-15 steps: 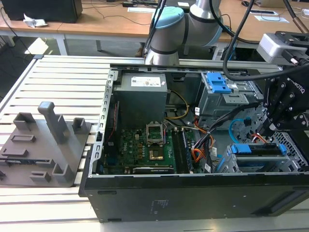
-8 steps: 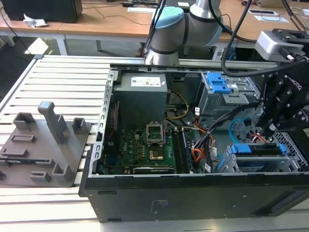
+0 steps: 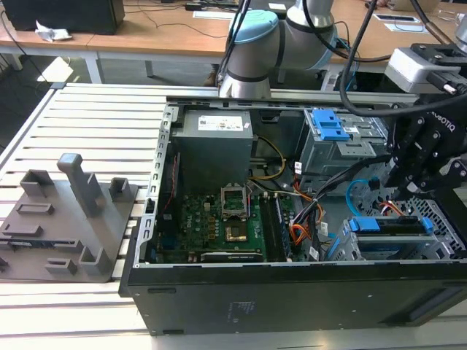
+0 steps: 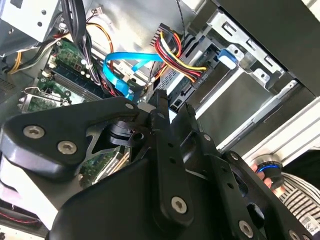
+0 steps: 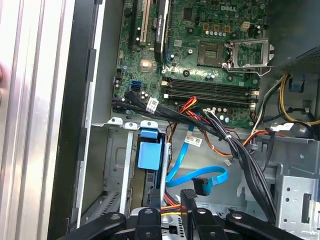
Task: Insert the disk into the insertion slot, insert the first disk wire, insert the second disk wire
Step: 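Insert the second disk wire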
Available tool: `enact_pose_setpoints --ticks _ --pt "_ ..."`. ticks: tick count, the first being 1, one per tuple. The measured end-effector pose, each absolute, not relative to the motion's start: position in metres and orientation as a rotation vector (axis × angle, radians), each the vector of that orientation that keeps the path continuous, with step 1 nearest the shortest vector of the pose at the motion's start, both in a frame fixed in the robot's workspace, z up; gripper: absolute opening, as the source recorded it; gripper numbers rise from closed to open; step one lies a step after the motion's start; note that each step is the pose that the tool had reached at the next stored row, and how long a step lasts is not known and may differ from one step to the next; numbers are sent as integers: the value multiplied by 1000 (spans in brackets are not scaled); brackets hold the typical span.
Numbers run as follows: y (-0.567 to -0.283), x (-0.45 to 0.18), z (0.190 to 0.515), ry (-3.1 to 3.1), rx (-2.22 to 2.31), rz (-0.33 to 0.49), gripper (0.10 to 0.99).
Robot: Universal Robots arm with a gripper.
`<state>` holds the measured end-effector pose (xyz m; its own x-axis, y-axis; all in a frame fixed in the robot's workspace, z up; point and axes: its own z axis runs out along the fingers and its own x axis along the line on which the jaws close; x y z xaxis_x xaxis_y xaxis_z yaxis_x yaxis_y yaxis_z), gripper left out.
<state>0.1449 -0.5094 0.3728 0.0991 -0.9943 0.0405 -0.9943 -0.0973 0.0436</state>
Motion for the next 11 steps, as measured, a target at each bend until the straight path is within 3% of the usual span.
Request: enact_pose_setpoints --ticks 11 --pt "-497 138 372 -2067 2286 1 302"
